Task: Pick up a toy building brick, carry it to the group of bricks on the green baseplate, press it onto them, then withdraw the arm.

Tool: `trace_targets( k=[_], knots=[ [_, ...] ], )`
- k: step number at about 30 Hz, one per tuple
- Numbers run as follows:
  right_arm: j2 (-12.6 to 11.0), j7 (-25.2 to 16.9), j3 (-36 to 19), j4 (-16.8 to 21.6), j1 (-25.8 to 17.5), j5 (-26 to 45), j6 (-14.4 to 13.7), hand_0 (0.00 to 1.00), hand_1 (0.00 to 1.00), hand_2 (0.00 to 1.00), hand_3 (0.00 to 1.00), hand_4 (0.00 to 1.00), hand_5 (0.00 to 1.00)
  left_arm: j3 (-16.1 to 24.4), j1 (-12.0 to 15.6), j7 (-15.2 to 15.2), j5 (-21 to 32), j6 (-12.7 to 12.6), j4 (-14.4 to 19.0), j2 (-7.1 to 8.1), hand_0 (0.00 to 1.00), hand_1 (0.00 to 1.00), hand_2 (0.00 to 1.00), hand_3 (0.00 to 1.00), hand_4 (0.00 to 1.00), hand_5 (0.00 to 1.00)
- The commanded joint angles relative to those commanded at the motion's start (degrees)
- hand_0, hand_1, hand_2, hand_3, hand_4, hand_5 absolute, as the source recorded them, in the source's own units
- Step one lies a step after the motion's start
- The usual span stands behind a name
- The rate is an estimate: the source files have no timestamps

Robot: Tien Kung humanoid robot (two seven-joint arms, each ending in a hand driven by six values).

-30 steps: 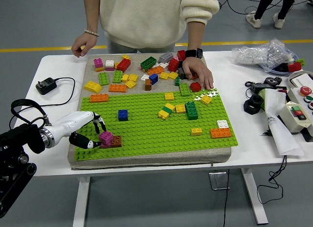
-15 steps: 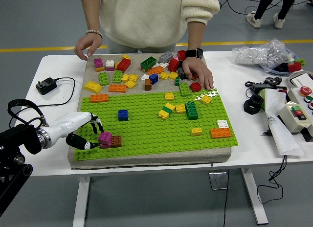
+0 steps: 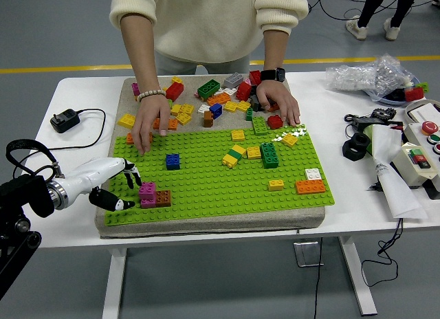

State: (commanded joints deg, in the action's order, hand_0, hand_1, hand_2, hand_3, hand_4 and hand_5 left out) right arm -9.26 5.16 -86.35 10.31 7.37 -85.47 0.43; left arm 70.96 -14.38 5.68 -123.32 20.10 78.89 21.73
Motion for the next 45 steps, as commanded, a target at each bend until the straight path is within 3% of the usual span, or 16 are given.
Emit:
trace_targets(
  k=[10,23,24,29,30,45],
  knots=[
    [0.00,0.00,0.08,0.00,0.05,0.10,0.00,0.761,0.676,0.718,0.737,0.998,0.683,0.70,-0.50,0.00,-0.16,-1.71,-0.33,-0.25,0.770,0.735,0.541,0.545,0.833,0.130],
    [-0.05,-0.01,0.12,0.00,0.37,0.26,-0.04,0.761,0.676,0.718,0.737,0.998,0.683,-0.67,-2.36,0.15,-0.04,-1.19,-2.79,-0.79,0.798,0.757,0.562,0.558,0.843,0.138],
    [-0.05,-0.01,0.12,0.00,0.36,0.23,-0.05,0.761,0.676,0.718,0.737,0.998,0.683,-0.85,-2.45,0.21,0.03,-1.04,-3.00,-0.82,0.833,0.783,0.609,0.582,0.850,0.161],
    [-0.04,0.03,0.17,0.00,0.27,0.06,0.01,0.761,0.676,0.718,0.737,0.998,0.683,-1.29,-2.71,0.49,0.11,-0.36,-3.27,-0.97,0.833,0.783,0.609,0.582,0.850,0.161],
    [-0.04,0.04,0.17,0.00,0.26,0.05,0.01,0.761,0.676,0.718,0.737,0.998,0.683,-1.31,-2.73,0.50,0.11,-0.35,-3.28,-0.99,0.861,0.805,0.693,0.644,0.897,0.191],
    [0.01,0.04,0.13,0.00,0.21,-0.18,0.06,0.761,0.676,0.718,0.737,0.998,0.683,-0.81,-3.06,0.33,0.16,-0.22,-2.89,-0.90,0.877,0.816,0.723,0.716,0.931,0.207]
  ],
)
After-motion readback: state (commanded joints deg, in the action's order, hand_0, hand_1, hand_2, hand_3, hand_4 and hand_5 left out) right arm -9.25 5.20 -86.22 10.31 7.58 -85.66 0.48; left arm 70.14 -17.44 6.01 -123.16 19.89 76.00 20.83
